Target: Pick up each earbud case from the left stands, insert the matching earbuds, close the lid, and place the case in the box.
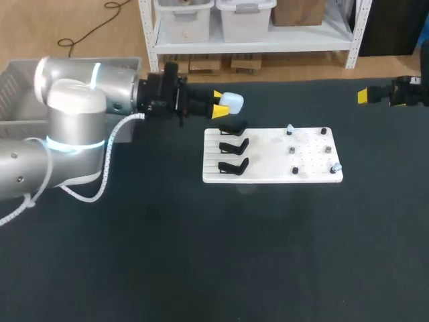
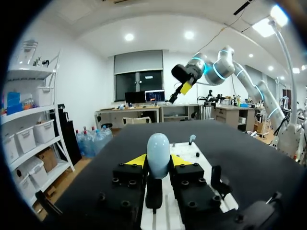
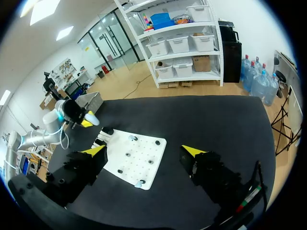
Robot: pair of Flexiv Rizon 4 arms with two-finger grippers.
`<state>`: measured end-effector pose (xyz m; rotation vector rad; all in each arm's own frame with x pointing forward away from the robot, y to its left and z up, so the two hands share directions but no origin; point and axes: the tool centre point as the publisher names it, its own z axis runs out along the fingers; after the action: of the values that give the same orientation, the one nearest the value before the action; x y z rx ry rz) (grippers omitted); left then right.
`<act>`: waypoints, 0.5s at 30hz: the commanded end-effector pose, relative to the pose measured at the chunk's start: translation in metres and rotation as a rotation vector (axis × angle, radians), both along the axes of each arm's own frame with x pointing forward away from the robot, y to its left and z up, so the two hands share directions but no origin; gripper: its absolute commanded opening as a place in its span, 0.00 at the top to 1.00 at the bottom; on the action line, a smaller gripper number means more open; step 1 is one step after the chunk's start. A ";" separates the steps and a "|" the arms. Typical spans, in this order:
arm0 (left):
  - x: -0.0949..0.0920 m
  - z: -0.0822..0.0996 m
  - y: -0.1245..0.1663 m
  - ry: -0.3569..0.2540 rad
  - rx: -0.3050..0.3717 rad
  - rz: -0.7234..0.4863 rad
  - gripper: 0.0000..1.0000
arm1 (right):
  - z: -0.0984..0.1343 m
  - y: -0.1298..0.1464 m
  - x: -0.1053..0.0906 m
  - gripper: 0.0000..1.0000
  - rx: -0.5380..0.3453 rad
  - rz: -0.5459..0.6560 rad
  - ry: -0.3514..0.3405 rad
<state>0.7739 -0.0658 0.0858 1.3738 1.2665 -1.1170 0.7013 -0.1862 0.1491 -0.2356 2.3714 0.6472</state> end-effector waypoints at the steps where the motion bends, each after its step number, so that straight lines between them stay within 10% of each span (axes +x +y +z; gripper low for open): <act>1: -0.026 0.019 0.008 -0.034 -0.040 0.060 1.00 | 0.000 0.000 0.000 0.00 -0.002 -0.001 0.000; 15: -0.053 0.054 0.006 0.026 -0.144 0.094 1.00 | 0.000 0.000 0.000 0.00 -0.002 -0.001 0.000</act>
<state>0.7311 -0.0622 0.1354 1.2563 1.1831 -1.2139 0.7013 -0.1862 0.1491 -0.2356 2.3714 0.6472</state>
